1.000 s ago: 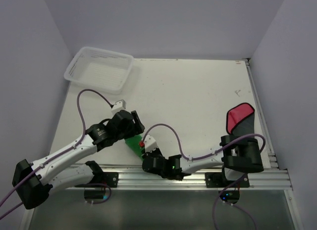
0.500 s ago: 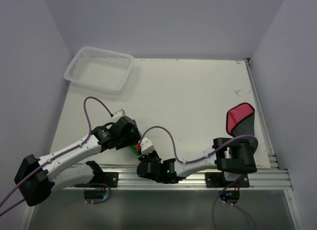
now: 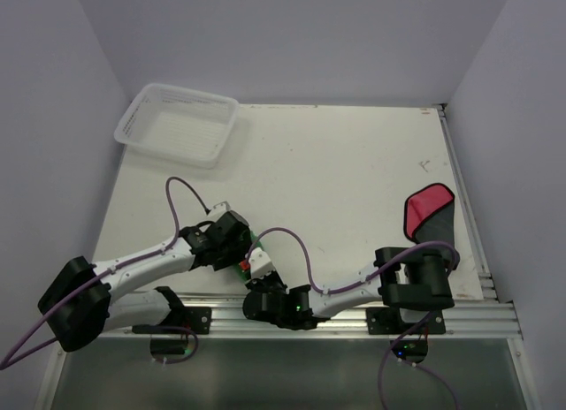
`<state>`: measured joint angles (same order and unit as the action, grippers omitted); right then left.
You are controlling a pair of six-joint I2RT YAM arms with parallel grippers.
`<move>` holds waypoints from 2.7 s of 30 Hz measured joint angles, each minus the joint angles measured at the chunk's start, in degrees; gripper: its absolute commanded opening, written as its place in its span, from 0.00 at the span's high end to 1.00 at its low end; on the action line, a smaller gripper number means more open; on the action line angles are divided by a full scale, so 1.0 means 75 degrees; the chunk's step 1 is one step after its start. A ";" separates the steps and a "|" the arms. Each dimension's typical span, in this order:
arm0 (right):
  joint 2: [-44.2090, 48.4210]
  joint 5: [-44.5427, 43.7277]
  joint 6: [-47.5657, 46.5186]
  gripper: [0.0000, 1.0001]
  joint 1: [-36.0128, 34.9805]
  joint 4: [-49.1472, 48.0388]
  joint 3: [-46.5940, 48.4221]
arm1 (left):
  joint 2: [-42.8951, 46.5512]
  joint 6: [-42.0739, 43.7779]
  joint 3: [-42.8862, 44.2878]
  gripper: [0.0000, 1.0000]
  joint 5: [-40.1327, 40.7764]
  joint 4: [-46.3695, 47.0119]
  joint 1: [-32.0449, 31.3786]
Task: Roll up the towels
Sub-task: Roll the towel, then place the rolled towel into the container
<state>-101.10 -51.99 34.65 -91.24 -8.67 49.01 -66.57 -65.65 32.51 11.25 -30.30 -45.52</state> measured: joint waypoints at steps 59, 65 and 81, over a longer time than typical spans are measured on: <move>0.0050 -0.0146 -0.0082 0.52 -0.0169 -0.0807 -0.0358 | -0.0411 0.0038 -0.0306 0.74 0.1099 0.1107 -0.1090; 0.1040 -0.0169 -0.0070 0.44 -0.0286 -0.0769 -0.0962 | -0.0431 0.0187 -0.0254 0.79 0.1154 0.1087 -0.1087; 0.4310 -0.0367 0.0446 0.39 -0.0484 0.0784 -0.2197 | -0.0396 0.2267 0.1070 0.80 0.1655 0.0055 0.0603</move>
<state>-68.77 -54.74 38.00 -94.87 -2.79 32.53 -69.54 -48.64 40.53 23.66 -29.89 -40.99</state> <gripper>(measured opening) 0.604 0.413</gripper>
